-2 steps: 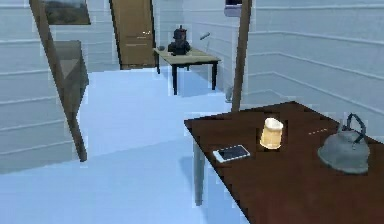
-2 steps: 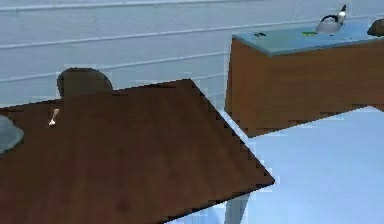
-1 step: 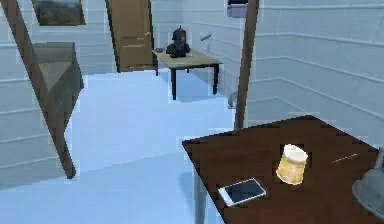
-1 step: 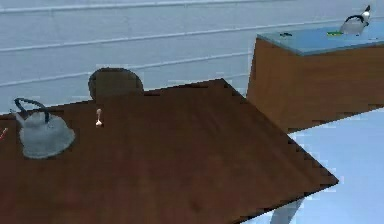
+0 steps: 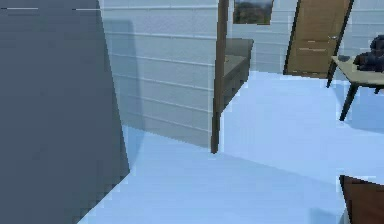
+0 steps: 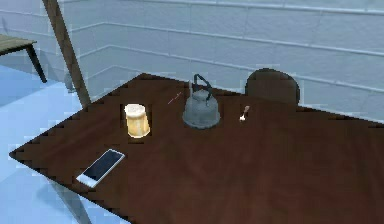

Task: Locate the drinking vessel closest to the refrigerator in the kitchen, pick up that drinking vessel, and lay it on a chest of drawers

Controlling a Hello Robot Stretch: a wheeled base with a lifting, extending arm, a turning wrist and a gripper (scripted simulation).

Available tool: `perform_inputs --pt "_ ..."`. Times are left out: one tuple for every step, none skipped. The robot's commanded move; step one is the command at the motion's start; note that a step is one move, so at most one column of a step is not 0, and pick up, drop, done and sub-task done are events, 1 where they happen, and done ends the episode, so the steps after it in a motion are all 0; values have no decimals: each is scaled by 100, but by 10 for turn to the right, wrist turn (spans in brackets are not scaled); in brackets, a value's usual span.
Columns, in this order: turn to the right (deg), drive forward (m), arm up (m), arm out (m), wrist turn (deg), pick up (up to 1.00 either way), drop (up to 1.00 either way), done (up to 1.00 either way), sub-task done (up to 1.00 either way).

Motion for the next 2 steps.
perform_inputs --pt "-120 0 0 0 0 0 0 0 0" --pt "0 0 50 0 0 0 0 0 0"
